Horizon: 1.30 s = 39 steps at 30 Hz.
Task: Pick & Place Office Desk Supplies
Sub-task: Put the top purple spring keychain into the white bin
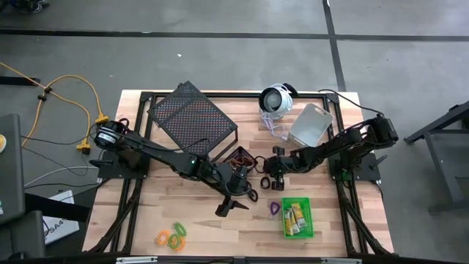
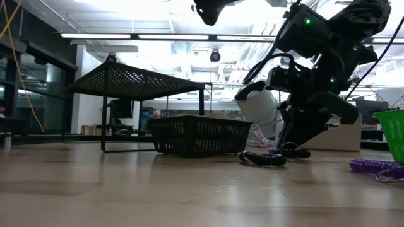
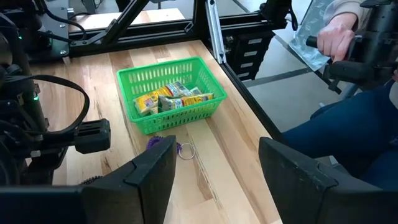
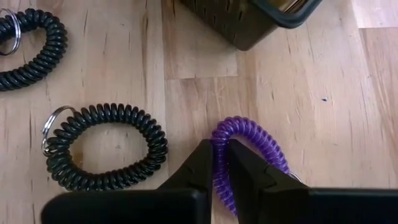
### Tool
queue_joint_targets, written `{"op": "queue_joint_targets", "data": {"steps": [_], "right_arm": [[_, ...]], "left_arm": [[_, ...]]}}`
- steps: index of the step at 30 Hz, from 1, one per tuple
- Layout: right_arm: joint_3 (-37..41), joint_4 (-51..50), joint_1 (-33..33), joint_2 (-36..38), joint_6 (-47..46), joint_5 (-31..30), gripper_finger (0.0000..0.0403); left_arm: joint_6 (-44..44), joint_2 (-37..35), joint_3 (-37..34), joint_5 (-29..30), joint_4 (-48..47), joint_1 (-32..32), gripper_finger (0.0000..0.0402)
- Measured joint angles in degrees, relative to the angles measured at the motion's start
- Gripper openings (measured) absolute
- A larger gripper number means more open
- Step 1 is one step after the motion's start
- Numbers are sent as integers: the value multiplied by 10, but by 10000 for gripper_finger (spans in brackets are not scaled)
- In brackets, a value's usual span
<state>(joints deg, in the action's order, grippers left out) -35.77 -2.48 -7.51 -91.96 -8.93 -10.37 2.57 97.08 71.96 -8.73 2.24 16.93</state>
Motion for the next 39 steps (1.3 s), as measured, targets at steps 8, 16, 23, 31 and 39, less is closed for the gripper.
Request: {"op": "queue_joint_targets", "data": {"steps": [8,16,23,31,39], "right_arm": [[2,-16,0,23,0,-14,28],[2,-46,0,101,0,-36,28],[1,-58,0,134,0,-35,29],[0,-77,5,168,0,-54,29],[1,-145,5,245,1,-119,29]], "left_arm": [[0,0,0,0,0,0,223],[0,0,0,0,2,0,223],[0,0,0,0,6,0,223],[0,0,0,0,10,0,223],[0,0,0,0,24,0,223]]}}
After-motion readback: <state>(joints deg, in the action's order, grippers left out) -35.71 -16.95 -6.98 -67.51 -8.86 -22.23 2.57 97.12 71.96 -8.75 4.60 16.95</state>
